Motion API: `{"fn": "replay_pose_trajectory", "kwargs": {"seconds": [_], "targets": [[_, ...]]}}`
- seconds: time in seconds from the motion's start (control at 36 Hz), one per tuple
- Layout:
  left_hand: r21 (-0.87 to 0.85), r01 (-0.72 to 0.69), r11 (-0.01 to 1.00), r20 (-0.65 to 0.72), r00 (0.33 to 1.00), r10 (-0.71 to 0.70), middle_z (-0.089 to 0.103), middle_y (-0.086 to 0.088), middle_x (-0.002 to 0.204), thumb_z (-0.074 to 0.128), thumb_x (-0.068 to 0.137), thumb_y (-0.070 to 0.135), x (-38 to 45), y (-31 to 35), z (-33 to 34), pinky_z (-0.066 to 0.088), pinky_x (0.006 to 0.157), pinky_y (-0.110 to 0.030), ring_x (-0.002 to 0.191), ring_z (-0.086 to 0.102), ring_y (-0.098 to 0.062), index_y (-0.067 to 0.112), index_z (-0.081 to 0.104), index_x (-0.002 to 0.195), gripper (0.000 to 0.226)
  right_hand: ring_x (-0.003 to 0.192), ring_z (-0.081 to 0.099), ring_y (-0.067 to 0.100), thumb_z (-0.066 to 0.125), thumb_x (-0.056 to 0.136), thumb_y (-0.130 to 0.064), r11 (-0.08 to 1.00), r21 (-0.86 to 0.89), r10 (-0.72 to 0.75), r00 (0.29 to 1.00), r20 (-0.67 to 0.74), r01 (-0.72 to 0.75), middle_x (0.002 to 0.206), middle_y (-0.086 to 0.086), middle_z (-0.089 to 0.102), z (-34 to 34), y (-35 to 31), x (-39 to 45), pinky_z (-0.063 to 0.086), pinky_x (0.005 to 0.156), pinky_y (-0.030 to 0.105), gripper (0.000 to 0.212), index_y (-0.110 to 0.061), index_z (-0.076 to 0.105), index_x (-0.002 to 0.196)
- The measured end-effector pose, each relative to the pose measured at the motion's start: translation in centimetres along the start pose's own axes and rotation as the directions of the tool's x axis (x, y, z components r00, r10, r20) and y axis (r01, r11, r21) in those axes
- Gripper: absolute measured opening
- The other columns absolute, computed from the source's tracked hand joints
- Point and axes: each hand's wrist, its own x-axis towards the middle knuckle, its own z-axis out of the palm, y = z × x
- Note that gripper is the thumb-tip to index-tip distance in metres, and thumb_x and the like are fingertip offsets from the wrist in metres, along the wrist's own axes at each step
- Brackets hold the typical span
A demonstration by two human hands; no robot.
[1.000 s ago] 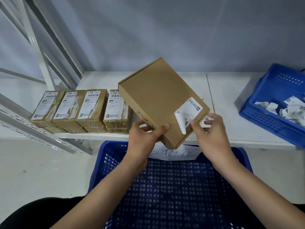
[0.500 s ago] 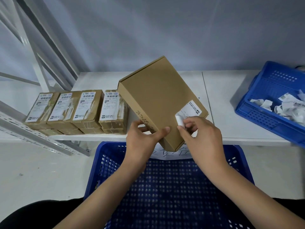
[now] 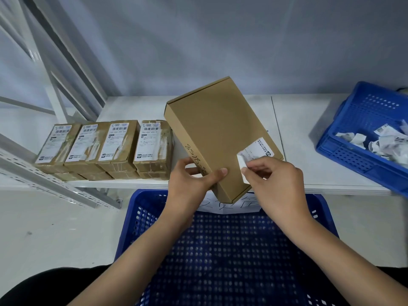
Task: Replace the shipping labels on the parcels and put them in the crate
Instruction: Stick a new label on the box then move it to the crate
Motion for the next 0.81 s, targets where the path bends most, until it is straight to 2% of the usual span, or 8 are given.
{"fn": "replay_pose_trajectory", "kwargs": {"seconds": [0.33, 0.58, 0.81], "targets": [[-0.046, 0.056, 0.997, 0.052, 0.997, -0.054, 0.075, -0.004, 0.108, 0.096, 0.064, 0.025, 0.5, 0.5, -0.3, 0.063, 0.085, -0.040, 0.087, 0.077, -0.016, 0.016, 0.054, 0.130, 0.079, 0.077, 0.065, -0.007, 0.079, 0.084, -0.017, 0.991, 0.103, 0.082, 0.996, 0.033, -0.086, 0.078, -0.018, 0.072, -0.7, 0.1, 0.6, 0.046, 0.069, 0.003, 0.008, -0.024, 0.078, 0.085], [-0.073, 0.081, 0.994, 0.083, 0.994, -0.075, 0.078, -0.005, 0.100, 0.095, 0.066, 0.021, 0.9, 0.7, -0.7, 0.063, 0.086, -0.043, 0.090, 0.077, -0.021, 0.013, 0.055, 0.130, 0.076, 0.075, 0.065, -0.005, 0.079, 0.084, -0.017, 0.989, 0.110, 0.096, 0.995, 0.027, -0.098, 0.076, -0.017, 0.072, -1.0, 0.1, 1.0, 0.045, 0.068, 0.003, 0.010, -0.027, 0.077, 0.082], [-0.082, 0.084, 0.993, 0.098, 0.992, -0.076, 0.078, -0.006, 0.103, 0.094, 0.067, 0.020, 1.2, 1.0, -1.1, 0.063, 0.084, -0.041, 0.091, 0.077, -0.021, 0.013, 0.056, 0.129, 0.073, 0.073, 0.065, -0.005, 0.078, 0.084, -0.016, 0.987, 0.120, 0.105, 0.994, 0.023, -0.107, 0.075, -0.016, 0.073, -1.7, 0.2, 1.6, 0.043, 0.065, 0.001, 0.006, -0.023, 0.079, 0.084]]}}
